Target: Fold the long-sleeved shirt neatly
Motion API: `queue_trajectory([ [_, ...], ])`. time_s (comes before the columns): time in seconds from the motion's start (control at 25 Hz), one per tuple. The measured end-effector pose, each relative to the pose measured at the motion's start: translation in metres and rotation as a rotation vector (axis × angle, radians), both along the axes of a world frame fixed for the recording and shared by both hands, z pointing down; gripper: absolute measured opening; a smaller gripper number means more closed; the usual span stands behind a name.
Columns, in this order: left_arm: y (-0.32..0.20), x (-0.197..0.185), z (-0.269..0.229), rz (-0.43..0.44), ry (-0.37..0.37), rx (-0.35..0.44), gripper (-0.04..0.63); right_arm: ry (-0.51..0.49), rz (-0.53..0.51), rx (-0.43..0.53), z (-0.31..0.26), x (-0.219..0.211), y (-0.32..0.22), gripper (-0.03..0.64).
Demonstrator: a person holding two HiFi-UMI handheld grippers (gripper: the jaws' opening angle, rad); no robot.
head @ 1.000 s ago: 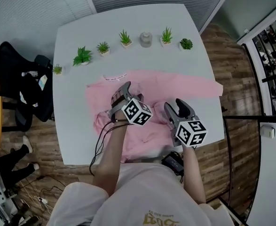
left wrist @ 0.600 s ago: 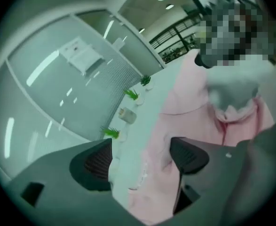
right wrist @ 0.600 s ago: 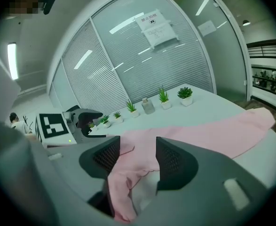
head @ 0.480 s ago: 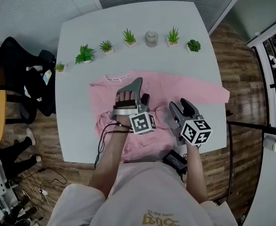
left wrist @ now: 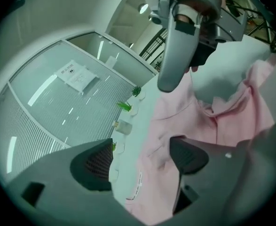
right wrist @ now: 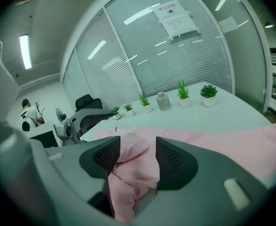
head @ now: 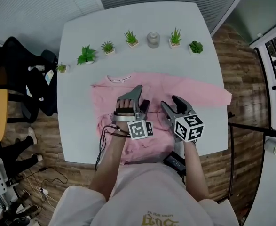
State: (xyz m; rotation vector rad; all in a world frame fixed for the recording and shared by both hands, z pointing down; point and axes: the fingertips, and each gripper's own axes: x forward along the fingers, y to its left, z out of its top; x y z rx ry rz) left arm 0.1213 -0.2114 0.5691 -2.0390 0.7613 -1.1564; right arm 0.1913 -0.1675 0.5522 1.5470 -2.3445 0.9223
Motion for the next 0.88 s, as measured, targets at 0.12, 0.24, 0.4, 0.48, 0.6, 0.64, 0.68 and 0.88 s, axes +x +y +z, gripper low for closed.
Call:
queue_trajectory([
  [0.12, 0.000, -0.003, 0.004, -0.014, 0.010, -0.016, 0.386, -0.001, -0.108, -0.001, 0.002, -0.034, -0.023, 0.232],
  [0.24, 0.001, -0.003, 0.010, -0.017, 0.046, -0.057, 0.388, 0.033, -0.210, -0.053, 0.017, -0.058, -0.036, 0.247],
  [0.4, 0.000, -0.006, 0.018, -0.031, 0.108, -0.147, 0.390, 0.100, -0.287, -0.113, 0.036, -0.070, -0.054, 0.272],
  [0.48, 0.000, -0.007, 0.022, -0.030, 0.112, -0.173, 0.390, 0.159, -0.321, -0.128, 0.045, -0.073, -0.062, 0.272],
  [0.6, 0.001, -0.008, 0.027, -0.035, 0.119, -0.213, 0.388, 0.277, -0.392, -0.136, 0.056, -0.081, -0.067, 0.231],
  [0.64, 0.001, -0.008, 0.028, -0.038, 0.124, -0.227, 0.387, 0.319, -0.418, -0.134, 0.059, -0.084, -0.068, 0.225],
  [0.68, 0.001, -0.008, 0.030, -0.041, 0.128, -0.239, 0.385, 0.355, -0.445, -0.132, 0.061, -0.088, -0.068, 0.222],
  [0.88, -0.002, -0.011, 0.034, -0.071, 0.154, -0.275, 0.380, 0.510, -0.563, -0.129, 0.074, -0.104, -0.073, 0.186],
])
